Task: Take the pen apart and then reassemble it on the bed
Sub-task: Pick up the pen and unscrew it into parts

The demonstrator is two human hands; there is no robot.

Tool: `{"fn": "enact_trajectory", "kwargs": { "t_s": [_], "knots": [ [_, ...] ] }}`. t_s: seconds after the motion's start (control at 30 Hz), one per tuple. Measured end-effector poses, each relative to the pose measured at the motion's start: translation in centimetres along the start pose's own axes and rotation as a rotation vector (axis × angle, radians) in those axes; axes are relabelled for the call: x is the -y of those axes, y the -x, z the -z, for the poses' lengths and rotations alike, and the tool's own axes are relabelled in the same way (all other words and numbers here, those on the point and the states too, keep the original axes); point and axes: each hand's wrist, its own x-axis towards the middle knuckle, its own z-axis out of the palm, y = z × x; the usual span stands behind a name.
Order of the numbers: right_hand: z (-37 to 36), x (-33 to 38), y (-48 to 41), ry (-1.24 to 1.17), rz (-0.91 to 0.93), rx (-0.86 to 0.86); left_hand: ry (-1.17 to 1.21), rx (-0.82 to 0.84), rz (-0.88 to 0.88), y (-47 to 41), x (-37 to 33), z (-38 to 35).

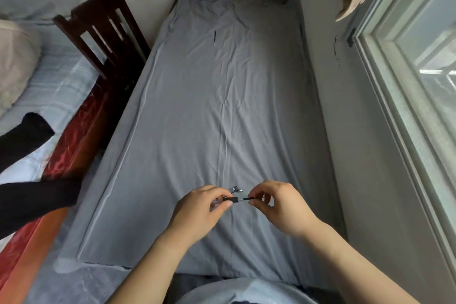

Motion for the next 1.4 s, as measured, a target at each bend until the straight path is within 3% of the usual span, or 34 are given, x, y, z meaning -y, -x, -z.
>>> {"fn": "enact_trajectory", "kwargs": {
  "t_s": [0.3, 0.5, 0.67, 0.83, 1.03, 1.4],
  "knots": [
    [0.1, -3.3, -2.5, 0.042, -0.047, -0.047, -0.003, -0.070, 0.205, 3.0, 4.3, 1.5],
    [-3.7, -5.1, -5.7, -0.007, -0.168, -0.057, 0.020, -0.049, 0.265, 4.1, 5.3, 0.6],
    [-7.2, -6.0, -7.7, 0.042, -0.258, -0.027, 0.031, -0.007, 0.266, 4.6, 5.9, 0.3],
    [-7.7, -7.2, -7.1, 0.035, -0.203, -0.037, 0.003, 0.021, 0.233, 3.6, 6.5, 0.3],
    [-8.5, -8.9, -2.9, 0.230, -0.276, 0.003, -0.001, 0.117, 0.153, 0.7, 5.9, -0.9],
    [-10.5, -11.2, -0.2, 0.352, -0.206, -0.029, -0.068, 0.140, 0.129, -3.6, 4.8, -6.6]
  ]
}}
